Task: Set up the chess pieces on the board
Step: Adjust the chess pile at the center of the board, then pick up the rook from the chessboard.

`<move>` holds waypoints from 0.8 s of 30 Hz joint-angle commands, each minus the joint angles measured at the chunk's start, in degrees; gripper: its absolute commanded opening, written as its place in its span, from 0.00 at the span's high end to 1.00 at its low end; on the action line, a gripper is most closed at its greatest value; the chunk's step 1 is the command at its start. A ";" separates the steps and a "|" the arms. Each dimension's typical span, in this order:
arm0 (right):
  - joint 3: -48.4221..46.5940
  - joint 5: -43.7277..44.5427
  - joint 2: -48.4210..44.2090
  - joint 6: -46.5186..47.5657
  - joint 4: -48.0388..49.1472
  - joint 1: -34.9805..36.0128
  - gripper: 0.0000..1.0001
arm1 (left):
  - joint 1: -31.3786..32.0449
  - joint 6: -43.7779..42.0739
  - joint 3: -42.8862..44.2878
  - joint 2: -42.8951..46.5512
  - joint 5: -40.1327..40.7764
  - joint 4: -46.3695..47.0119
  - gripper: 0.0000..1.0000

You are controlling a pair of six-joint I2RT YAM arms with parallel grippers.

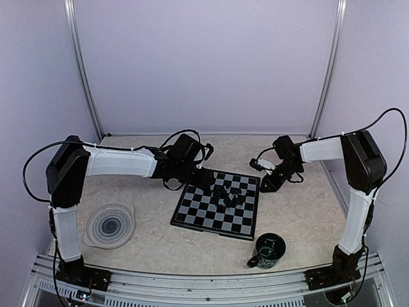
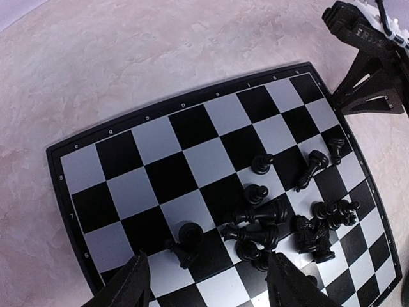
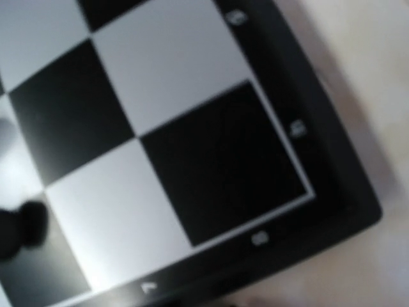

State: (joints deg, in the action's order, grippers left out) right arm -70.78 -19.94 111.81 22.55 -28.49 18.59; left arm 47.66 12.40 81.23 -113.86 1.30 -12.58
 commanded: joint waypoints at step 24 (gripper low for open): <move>1.47 3.40 -1.99 0.48 2.24 0.48 0.61 | -1.43 0.67 6.65 -8.95 -0.04 -3.42 0.51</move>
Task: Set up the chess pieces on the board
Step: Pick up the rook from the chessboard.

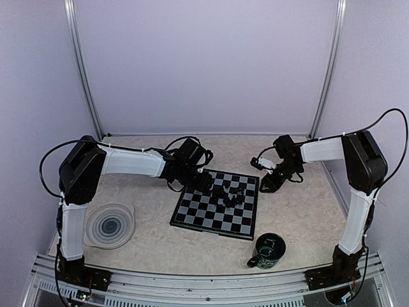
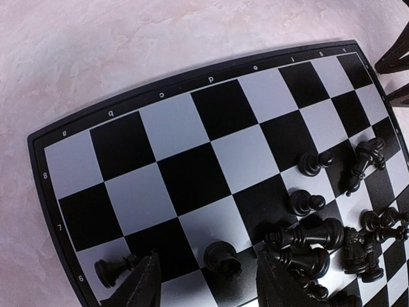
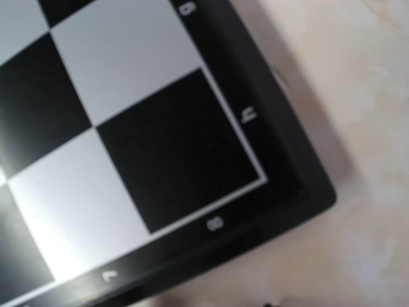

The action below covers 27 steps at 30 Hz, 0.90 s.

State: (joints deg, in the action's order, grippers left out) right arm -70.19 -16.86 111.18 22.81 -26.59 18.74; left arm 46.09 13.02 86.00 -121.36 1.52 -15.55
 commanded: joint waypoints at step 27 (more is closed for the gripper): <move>1.20 1.35 -0.17 0.72 0.72 0.35 0.63 | 4.70 0.78 -9.44 18.35 4.68 -3.08 0.90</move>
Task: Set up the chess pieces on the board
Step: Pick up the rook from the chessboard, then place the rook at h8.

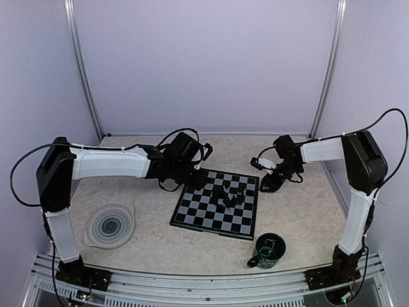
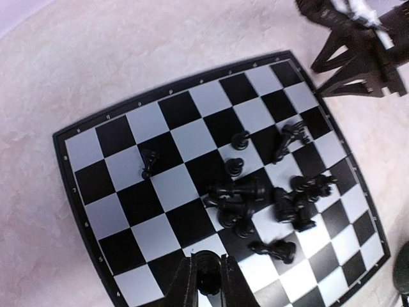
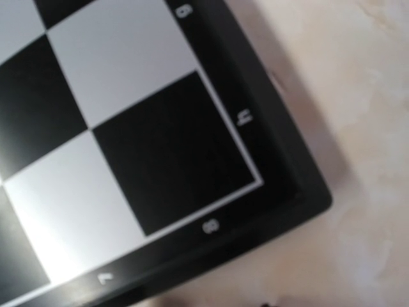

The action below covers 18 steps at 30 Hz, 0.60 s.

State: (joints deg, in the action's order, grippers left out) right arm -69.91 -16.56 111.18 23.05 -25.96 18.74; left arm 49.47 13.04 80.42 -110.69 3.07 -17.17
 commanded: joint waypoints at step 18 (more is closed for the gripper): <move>1.62 2.68 -1.39 1.94 0.60 0.33 0.63 | 6.93 10.48 -25.97 21.26 5.29 -0.70 0.89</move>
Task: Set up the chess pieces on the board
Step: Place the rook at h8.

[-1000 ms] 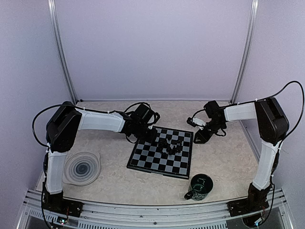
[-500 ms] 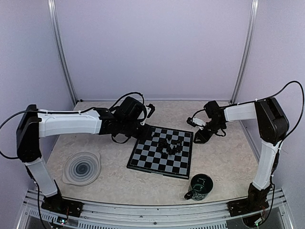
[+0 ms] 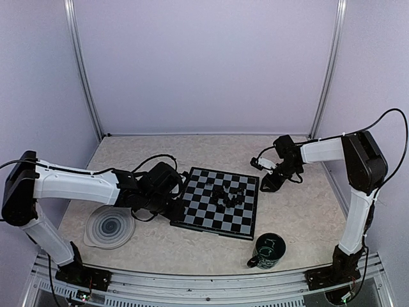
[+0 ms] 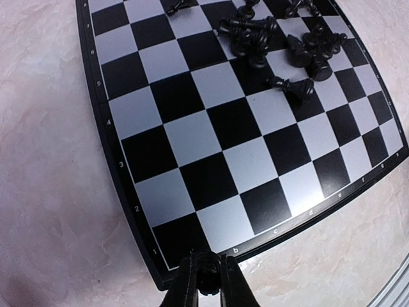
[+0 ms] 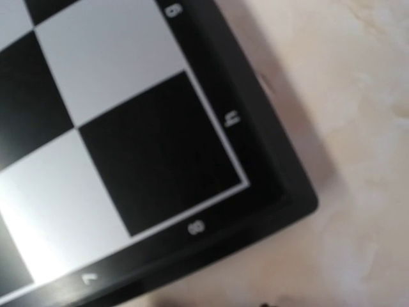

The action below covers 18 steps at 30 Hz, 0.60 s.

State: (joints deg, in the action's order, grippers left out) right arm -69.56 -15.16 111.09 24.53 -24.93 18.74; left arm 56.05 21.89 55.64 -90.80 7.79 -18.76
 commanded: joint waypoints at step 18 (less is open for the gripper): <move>2.05 1.36 -1.06 0.95 -0.30 0.40 0.63 | 0.13 1.04 0.88 -5.13 3.13 -0.07 0.86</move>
State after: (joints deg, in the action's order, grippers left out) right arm -68.75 -14.90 110.69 24.93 -23.99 18.74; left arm 56.07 22.68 54.92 -95.61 9.58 -18.94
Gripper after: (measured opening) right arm 0.370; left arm 0.137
